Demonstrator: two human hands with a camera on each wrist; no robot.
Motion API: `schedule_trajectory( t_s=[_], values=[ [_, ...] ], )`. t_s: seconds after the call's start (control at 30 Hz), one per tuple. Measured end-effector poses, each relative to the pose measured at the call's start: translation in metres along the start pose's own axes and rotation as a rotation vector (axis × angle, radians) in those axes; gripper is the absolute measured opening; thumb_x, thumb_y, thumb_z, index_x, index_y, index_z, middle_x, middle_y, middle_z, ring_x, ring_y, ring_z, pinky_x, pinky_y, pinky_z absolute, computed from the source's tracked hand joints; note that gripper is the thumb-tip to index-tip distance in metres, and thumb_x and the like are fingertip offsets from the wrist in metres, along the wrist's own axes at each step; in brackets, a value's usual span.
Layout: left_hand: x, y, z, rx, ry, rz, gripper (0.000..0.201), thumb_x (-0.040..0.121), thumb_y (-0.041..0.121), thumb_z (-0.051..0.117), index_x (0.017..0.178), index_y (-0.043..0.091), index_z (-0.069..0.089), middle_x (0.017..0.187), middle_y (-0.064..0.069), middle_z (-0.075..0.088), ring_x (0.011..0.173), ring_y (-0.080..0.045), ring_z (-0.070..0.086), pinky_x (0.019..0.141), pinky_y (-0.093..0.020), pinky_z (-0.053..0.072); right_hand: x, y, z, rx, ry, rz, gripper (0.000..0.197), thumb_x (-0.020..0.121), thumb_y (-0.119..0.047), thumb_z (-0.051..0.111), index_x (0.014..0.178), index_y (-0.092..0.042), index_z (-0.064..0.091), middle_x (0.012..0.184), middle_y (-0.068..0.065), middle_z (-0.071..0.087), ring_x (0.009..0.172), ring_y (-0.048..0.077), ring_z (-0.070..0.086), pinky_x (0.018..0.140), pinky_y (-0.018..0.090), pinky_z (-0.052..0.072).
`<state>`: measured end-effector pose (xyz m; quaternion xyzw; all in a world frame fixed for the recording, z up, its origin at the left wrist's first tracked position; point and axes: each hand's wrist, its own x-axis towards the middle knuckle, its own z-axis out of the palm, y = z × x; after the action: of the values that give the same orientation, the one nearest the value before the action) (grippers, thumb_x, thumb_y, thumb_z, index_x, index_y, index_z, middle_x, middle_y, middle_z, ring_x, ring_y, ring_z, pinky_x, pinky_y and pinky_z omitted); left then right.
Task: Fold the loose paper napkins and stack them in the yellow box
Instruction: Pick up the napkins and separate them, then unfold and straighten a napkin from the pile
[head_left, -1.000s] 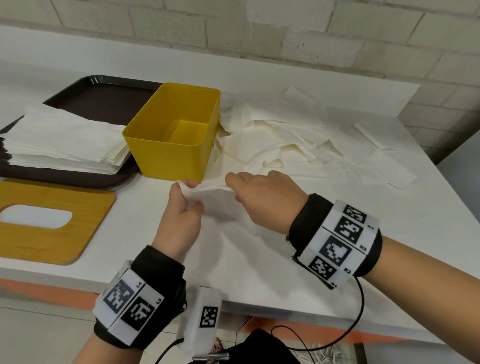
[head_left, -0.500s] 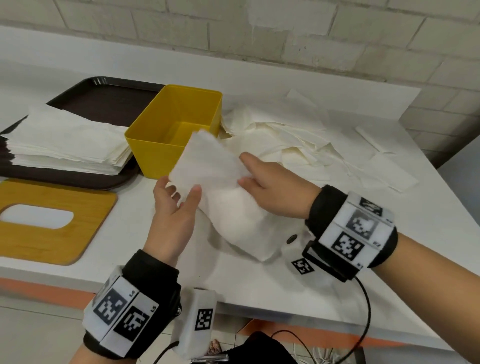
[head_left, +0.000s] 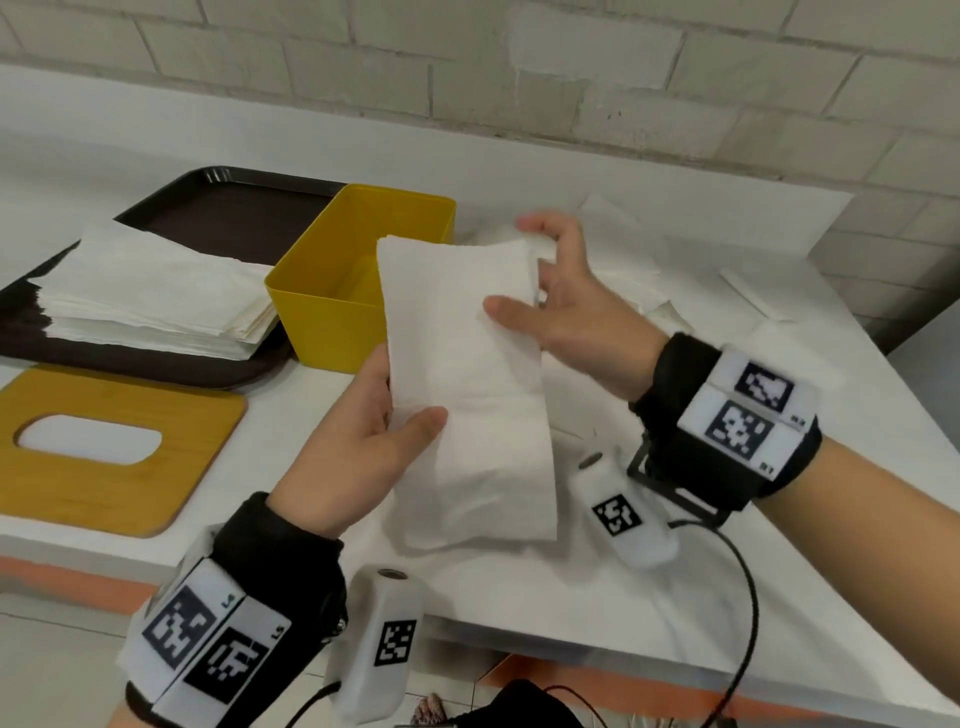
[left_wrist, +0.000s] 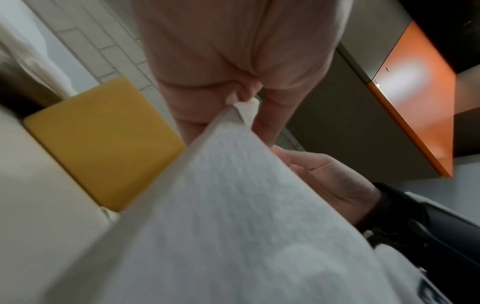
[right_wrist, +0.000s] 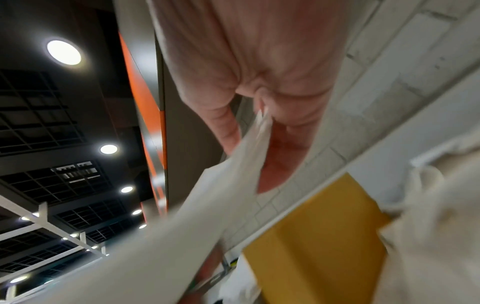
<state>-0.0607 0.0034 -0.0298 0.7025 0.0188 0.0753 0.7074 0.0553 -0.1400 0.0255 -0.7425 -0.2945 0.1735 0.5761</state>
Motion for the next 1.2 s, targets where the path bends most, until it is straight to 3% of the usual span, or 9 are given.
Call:
schedule_trajectory(
  t_s=[0.13,0.3,0.43,0.57,0.67,0.73,0.8,1.0,1.2],
  values=[
    [0.005,0.014,-0.006,0.003,-0.041,-0.010,0.057,0.082,-0.002,0.061,0.131,0.021,0.043,0.114,0.009,0.067,0.100,-0.008,0.066,0.072,-0.017,0.053,0.021,-0.025,-0.019,-0.327,-0.140,-0.109,0.027,0.083,-0.002,0.061,0.100,-0.021,0.053,0.090,-0.013,0.054,0.077,-0.006,0.053,0.075,0.012,0.044],
    [0.015,0.030,-0.021,-0.065,0.051,0.057,0.096,0.064,0.003,0.078,0.133,0.044,0.025,0.110,-0.001,0.069,0.099,-0.014,0.067,0.068,-0.023,0.056,0.043,-0.053,-0.031,-0.335,-0.127,-0.162,0.031,0.085,0.005,0.056,0.097,-0.024,0.050,0.087,-0.005,0.052,0.058,-0.002,0.055,0.048,0.016,0.044],
    [0.023,0.046,-0.028,0.057,-0.001,0.103,0.055,0.065,0.004,0.076,0.108,0.031,0.055,0.102,0.003,0.070,0.090,-0.010,0.068,0.068,-0.021,0.055,0.073,-0.064,-0.037,-0.370,-0.017,-0.243,0.035,0.087,0.004,0.049,0.083,-0.030,0.042,0.083,0.003,0.045,0.062,0.021,0.046,0.050,0.027,0.039],
    [0.041,0.064,-0.032,0.198,0.152,0.039,0.020,0.087,-0.006,0.053,0.095,0.008,0.065,0.078,0.006,0.067,0.047,0.005,0.057,0.045,-0.004,0.040,0.108,-0.072,-0.043,-0.595,0.072,-0.301,0.033,0.088,0.005,0.043,0.073,-0.021,0.056,0.073,-0.008,0.048,0.052,-0.006,0.046,0.052,0.004,0.033],
    [0.065,0.076,-0.051,0.268,0.202,0.025,0.025,0.085,-0.003,0.058,0.097,0.018,0.066,0.100,0.000,0.068,0.066,0.002,0.064,0.058,-0.007,0.048,0.139,-0.078,-0.045,-0.723,0.102,-0.282,0.030,0.090,0.000,0.042,0.096,-0.016,0.068,0.092,-0.003,0.059,0.072,-0.008,0.054,0.061,0.005,0.037],
    [0.083,0.081,-0.064,0.412,0.230,0.009,0.028,0.084,0.001,0.062,0.102,0.022,0.065,0.104,0.000,0.067,0.081,-0.007,0.065,0.071,-0.014,0.050,0.160,-0.076,-0.044,-0.850,0.093,-0.261,0.031,0.088,0.000,0.046,0.106,-0.017,0.066,0.117,0.000,0.053,0.107,0.012,0.054,0.078,0.013,0.037],
    [0.102,0.080,-0.071,0.682,0.266,-0.038,0.031,0.085,0.007,0.063,0.112,0.022,0.063,0.108,0.000,0.063,0.090,-0.014,0.060,0.081,-0.021,0.044,0.179,-0.068,-0.038,-0.988,0.067,-0.259,0.033,0.088,0.000,0.049,0.114,-0.016,0.061,0.127,0.002,0.047,0.119,0.021,0.046,0.086,0.019,0.035],
    [0.134,0.042,-0.075,1.143,0.205,-0.292,0.039,0.085,0.010,0.063,0.122,0.021,0.058,0.134,-0.008,0.047,0.116,-0.024,0.049,0.082,-0.022,0.036,0.215,-0.016,-0.004,-1.221,-0.171,-0.156,0.039,0.088,0.004,0.047,0.125,-0.008,0.053,0.137,0.013,0.042,0.123,0.030,0.044,0.096,0.028,0.035],
    [0.137,0.031,-0.080,1.237,0.126,-0.467,0.041,0.086,0.011,0.064,0.125,0.019,0.056,0.139,-0.010,0.042,0.123,-0.028,0.045,0.098,-0.031,0.039,0.230,0.016,0.016,-1.277,-0.399,-0.032,0.043,0.087,0.003,0.052,0.128,-0.010,0.052,0.133,0.011,0.047,0.119,0.029,0.048,0.095,0.029,0.039]
  ],
)
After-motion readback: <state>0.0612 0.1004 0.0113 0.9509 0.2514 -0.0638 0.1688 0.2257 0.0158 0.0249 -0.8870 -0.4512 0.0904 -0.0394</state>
